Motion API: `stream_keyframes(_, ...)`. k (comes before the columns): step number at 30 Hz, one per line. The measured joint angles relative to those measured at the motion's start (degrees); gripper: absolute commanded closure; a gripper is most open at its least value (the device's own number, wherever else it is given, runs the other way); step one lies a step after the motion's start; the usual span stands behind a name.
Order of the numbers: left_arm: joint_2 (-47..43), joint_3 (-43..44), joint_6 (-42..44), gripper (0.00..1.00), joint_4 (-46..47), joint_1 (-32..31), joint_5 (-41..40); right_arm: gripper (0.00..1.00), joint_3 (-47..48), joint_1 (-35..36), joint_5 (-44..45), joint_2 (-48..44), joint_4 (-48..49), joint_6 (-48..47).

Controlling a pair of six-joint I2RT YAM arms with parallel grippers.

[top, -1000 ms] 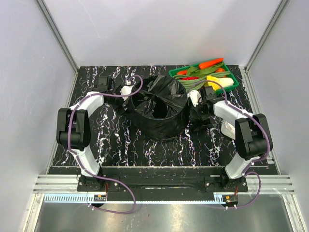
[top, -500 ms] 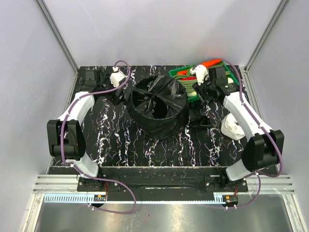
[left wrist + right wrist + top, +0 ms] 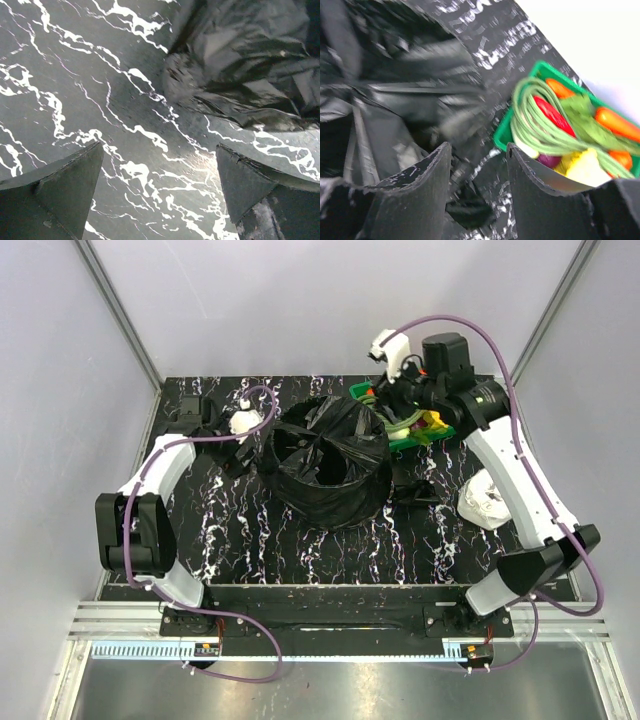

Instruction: Put the trash bags into the trash bin

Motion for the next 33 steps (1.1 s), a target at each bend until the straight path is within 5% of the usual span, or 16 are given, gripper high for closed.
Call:
stream_keyframes(6, -1.79, -1.73, 0.81, 0.01, -4.31, -0.31, -2.23, 0.46, 8.11, 5.55, -5.51, 6.03, -1.97, 1.51)
stream_keyframes(17, -9.38, -3.30, -9.44, 0.01, 0.92, 3.37, -4.31, 0.52, 6.12, 11.56, -7.54, 11.34, -4.68, 2.34)
stream_keyframes(23, -14.88, 6.43, -15.32, 0.01, -0.87, 3.08, 3.63, 0.57, 0.90, 12.61, -2.64, 11.41, -4.44, 0.74)
stream_keyframes(28, -15.21, 19.21, -22.21, 0.01, -0.87, -3.91, 14.99, 0.57, -1.42, 12.61, 2.01, 11.54, -4.42, -0.57)
stream_keyframes(33, -13.11, 23.93, -25.57, 0.01, -0.33, -15.72, 15.41, 0.50, -1.42, 12.61, 3.61, 11.56, -3.67, -0.61)
